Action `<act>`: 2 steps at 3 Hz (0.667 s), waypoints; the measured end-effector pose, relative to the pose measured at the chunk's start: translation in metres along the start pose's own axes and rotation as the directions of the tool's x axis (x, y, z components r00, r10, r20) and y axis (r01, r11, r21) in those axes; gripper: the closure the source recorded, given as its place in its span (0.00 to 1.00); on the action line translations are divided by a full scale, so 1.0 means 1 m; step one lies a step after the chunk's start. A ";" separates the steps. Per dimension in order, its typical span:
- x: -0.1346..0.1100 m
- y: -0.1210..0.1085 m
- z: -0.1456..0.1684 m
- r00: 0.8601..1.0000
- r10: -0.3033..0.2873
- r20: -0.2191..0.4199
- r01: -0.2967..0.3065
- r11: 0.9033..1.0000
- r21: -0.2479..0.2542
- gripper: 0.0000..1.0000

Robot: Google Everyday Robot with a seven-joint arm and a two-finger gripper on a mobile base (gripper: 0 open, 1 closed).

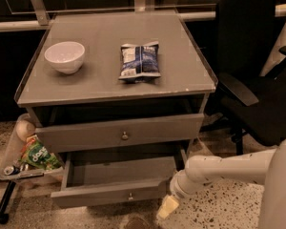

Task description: Open middle drawer

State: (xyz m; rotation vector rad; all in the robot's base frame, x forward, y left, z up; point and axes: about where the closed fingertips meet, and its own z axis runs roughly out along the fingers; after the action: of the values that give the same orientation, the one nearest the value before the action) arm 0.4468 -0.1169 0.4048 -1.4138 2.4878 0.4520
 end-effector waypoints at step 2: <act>0.014 0.030 -0.014 1.000 0.026 -0.017 -0.026 1.000 -0.016 0.00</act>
Offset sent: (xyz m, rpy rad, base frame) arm -0.1191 -0.0097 0.0429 -0.0187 0.1040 -0.0573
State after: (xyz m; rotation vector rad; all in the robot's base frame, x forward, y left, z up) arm 0.4131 -0.1185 0.4169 -1.3984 2.5247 0.4685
